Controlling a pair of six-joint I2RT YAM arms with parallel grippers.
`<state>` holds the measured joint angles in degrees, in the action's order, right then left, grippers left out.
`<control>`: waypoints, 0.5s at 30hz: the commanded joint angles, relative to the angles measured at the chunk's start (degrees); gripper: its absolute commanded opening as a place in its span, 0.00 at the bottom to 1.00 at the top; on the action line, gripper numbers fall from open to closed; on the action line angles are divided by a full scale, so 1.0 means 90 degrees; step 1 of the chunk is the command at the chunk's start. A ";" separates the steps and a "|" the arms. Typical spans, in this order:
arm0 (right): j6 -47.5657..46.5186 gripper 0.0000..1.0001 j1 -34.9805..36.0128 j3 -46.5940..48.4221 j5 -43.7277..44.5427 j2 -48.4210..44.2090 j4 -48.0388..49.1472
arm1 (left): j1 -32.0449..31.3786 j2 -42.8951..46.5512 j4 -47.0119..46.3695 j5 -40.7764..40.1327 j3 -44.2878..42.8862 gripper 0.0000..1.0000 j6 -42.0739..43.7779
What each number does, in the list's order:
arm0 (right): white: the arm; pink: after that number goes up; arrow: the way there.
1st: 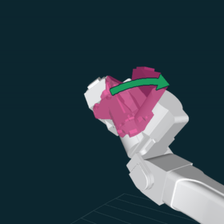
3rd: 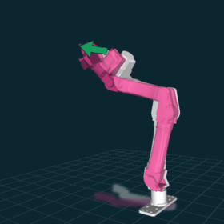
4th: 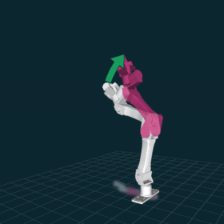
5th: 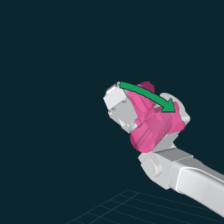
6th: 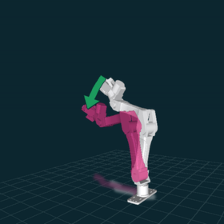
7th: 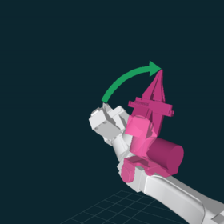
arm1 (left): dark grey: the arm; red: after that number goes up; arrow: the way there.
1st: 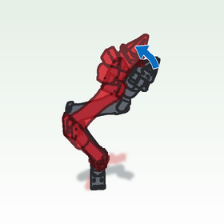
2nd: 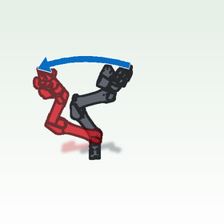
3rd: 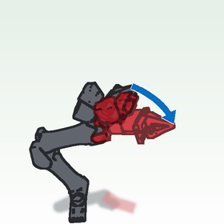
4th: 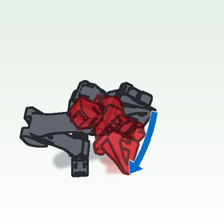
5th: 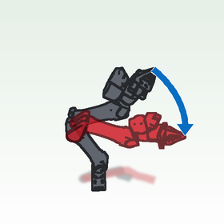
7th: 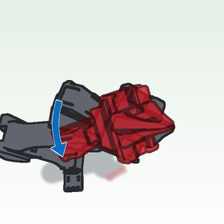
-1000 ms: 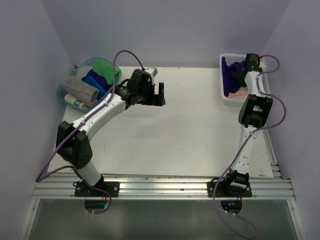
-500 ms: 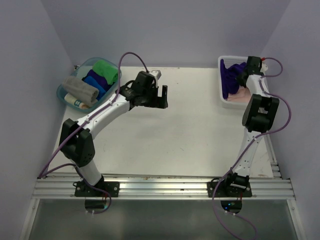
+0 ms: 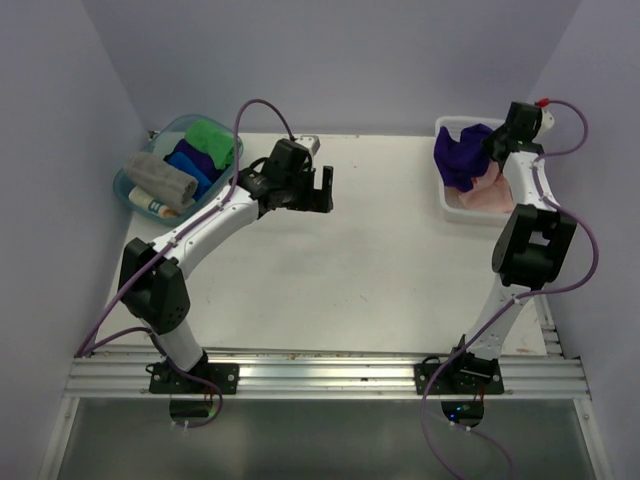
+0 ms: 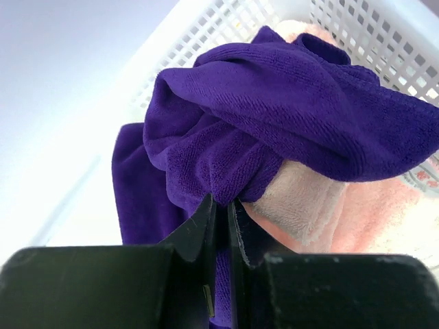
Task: Roll the towels
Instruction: Grab a towel with the right arm
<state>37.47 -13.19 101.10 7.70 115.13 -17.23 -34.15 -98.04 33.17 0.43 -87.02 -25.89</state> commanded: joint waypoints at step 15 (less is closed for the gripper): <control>-0.0403 0.64 0.0000 -0.0784 -0.0131 -0.0634 0.0322 | -0.0004 0.0200 0.0289 -0.0584 -0.0360 0.99 0.0201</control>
<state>36.16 -13.26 94.72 9.21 114.80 -18.37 -34.15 -97.36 35.83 -3.68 -87.26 -25.41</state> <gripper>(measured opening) 0.626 0.991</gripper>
